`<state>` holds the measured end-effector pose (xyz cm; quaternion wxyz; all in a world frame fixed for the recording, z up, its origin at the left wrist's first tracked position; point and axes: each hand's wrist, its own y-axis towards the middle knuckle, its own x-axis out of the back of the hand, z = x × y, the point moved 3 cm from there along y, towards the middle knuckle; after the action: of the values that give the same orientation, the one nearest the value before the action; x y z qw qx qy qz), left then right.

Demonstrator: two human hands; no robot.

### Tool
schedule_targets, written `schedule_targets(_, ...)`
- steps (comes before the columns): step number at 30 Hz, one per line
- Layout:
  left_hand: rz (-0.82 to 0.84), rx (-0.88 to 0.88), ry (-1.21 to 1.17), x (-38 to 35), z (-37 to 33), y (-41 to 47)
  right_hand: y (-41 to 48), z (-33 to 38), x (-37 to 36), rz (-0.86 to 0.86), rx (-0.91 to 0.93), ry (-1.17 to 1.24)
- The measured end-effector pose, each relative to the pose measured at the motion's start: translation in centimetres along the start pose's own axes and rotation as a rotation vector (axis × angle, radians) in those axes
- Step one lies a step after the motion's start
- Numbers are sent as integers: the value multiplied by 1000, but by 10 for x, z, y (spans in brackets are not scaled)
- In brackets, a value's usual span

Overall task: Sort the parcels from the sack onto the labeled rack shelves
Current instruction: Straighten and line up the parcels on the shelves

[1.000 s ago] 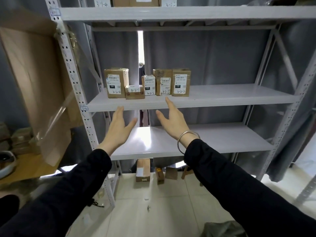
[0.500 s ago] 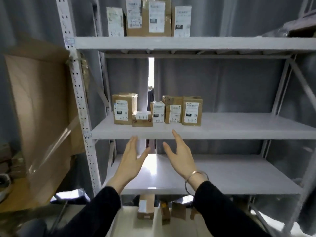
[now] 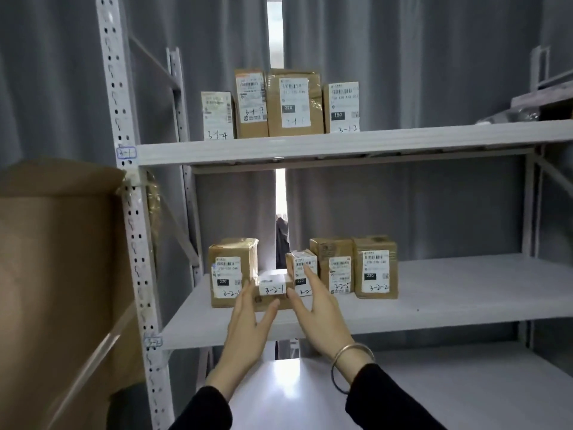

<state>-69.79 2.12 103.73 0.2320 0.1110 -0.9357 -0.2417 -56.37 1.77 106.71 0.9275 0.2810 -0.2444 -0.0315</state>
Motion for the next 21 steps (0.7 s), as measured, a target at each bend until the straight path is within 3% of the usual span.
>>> schedule_targets(11,110,29,50,-13,63,51,32,-52,-38,-21,-60,-68)
schedule_targets(17,226,90,67,-46,117,37,12,-114,-81,68,-242,-117)
schedule_targets(21,72,20,99,-60,133,54,30,-142,-92,80,-224,-160)
